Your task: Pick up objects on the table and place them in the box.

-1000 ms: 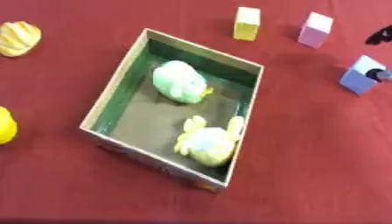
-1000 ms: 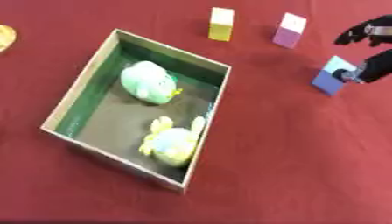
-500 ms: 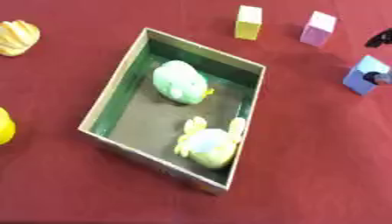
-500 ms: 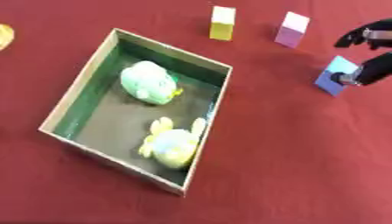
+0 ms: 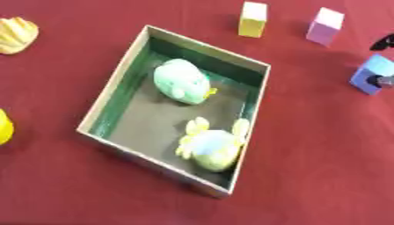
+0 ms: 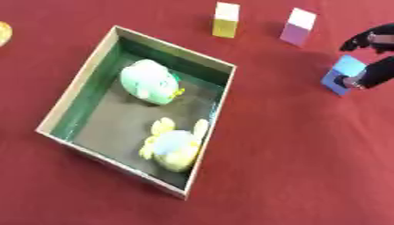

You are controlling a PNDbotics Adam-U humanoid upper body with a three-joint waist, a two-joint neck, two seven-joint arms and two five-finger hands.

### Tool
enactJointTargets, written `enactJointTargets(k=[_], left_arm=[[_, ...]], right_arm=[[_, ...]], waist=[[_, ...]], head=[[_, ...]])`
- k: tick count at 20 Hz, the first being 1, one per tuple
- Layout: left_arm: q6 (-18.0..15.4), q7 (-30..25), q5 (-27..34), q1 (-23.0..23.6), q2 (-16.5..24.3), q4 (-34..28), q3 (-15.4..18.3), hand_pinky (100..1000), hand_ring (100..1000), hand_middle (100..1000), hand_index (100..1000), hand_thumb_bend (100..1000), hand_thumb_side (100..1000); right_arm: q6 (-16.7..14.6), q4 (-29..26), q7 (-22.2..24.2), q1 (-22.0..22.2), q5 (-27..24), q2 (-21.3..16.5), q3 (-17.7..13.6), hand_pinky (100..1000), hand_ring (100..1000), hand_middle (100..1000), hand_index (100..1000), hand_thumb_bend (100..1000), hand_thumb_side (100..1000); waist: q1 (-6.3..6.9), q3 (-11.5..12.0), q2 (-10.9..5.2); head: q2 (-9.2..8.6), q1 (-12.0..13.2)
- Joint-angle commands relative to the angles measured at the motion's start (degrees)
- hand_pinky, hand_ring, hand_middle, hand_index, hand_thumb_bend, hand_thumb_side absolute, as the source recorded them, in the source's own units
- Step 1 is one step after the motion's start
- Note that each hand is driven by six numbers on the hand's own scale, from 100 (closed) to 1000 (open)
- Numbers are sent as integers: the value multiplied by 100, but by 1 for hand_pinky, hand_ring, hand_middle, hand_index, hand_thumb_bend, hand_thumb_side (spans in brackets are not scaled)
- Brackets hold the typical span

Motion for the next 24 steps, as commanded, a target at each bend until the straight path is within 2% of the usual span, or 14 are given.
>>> enactJointTargets(k=[1, 12, 15, 18, 20, 24], left_arm=[[-15, -15, 13, -59, 182, -90, 52, 789, 632, 684, 853, 100, 610], [-13, -25, 19, -67, 189, -90, 50, 789, 631, 684, 853, 100, 609], [-14, -42, 14, -69, 191, -90, 47, 789, 630, 684, 853, 100, 609], [-13, -55, 12, -69, 191, -90, 49, 789, 630, 684, 852, 100, 609], [-11, -60, 10, -70, 191, -90, 49, 789, 630, 684, 852, 100, 609], [-8, -67, 6, -75, 192, -90, 46, 789, 631, 684, 852, 100, 608]], right_arm=[[63, 56, -63, -77, 101, -160, -121, 889, 977, 905, 928, 356, 434], [155, 199, -151, -91, 170, -120, -185, 884, 972, 900, 928, 339, 440], [133, 233, -81, -89, 202, -115, -177, 875, 955, 855, 910, 340, 474], [125, 222, -90, -109, 139, -87, -199, 838, 885, 723, 840, 244, 466], [155, 180, -199, -125, 27, -72, -225, 828, 858, 673, 810, 183, 449], [244, 92, -417, -149, -166, -67, -241, 818, 837, 640, 789, 100, 416]], waist=[[18, 3, -87], [54, -4, -9], [56, 1, 1], [58, -2, 3], [58, -5, -2], [45, -11, -22]], head=[[-89, -18], [-148, -49], [-147, -50], [-137, -42], [-127, -36], [-114, -36]])
